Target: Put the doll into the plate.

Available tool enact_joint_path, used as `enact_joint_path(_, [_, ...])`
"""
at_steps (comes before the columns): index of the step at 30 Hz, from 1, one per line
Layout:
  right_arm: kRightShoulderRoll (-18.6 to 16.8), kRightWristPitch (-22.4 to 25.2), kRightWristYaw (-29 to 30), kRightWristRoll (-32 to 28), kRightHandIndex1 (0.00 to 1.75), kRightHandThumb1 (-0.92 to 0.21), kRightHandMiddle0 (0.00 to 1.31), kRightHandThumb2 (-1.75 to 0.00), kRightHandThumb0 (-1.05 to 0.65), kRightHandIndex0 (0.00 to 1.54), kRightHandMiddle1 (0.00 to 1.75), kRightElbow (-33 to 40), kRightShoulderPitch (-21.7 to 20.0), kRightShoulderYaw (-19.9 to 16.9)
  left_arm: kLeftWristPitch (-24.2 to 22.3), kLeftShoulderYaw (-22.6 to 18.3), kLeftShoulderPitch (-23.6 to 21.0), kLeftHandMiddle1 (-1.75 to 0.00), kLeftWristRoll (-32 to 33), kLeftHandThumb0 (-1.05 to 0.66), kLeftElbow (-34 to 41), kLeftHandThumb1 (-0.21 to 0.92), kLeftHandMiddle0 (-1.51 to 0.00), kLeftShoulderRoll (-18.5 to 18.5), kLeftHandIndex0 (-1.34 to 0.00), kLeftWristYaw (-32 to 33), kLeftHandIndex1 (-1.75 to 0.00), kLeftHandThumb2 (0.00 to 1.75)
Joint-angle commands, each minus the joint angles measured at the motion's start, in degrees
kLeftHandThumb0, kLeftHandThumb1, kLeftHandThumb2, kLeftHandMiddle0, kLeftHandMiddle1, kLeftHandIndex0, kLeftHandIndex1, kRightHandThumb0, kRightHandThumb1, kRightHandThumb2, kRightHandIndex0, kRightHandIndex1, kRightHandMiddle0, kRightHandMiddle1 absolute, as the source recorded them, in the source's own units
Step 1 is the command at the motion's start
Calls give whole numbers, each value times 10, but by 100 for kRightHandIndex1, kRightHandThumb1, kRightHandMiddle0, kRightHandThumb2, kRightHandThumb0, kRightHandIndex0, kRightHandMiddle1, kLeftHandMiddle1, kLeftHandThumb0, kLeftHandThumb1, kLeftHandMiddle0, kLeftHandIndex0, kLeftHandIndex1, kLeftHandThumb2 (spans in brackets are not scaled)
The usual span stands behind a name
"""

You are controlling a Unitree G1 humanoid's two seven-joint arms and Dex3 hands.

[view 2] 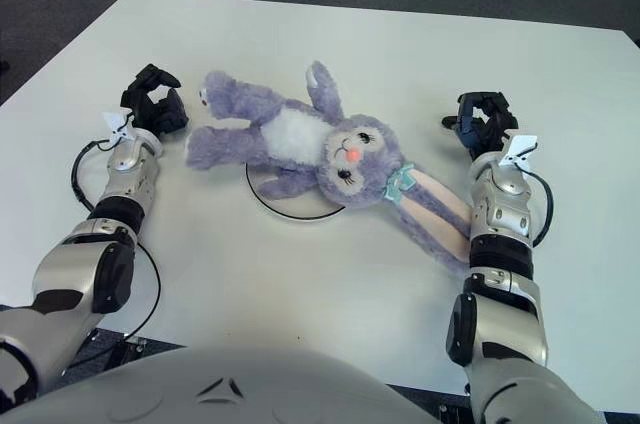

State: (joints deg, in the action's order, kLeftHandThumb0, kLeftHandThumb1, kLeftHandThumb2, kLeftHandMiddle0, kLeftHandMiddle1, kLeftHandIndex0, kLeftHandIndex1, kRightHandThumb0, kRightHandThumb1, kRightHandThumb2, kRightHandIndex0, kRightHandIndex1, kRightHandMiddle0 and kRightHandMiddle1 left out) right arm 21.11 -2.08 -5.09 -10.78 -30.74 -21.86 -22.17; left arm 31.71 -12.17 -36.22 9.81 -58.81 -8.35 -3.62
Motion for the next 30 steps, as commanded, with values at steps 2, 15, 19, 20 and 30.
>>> enact_joint_path(2, [-36, 17, -4, -20, 162, -62, 38, -93, -40, 55, 175, 27, 25, 9, -39, -4, 37, -175, 5, -49, -5, 29, -127, 20, -64, -1, -175, 136])
enact_joint_path(15, [-64, 55, -9, -30, 170, -49, 47, -110, -43, 64, 175, 87, 65, 25, -76, -3, 58, -175, -2, -49, 39, 29, -125, 26, -63, 3, -175, 135])
enact_joint_path(19, [-68, 58, -6, -28, 170, -49, 48, -110, -43, 64, 175, 95, 70, 29, -82, -2, 62, -175, -3, -49, 49, 30, -125, 27, -63, 3, -175, 134])
enact_joint_path(20, [-70, 58, -4, -26, 170, -49, 48, -110, -43, 65, 175, 95, 72, 30, -84, -1, 64, -175, -3, -49, 52, 30, -125, 28, -63, 2, -175, 134])
enact_joint_path(30, [-78, 42, 9, -8, 173, -51, 46, -108, -42, 68, 175, 68, 74, 43, -99, 13, 82, -175, -15, -49, 89, 30, -126, 31, -62, -6, -175, 133])
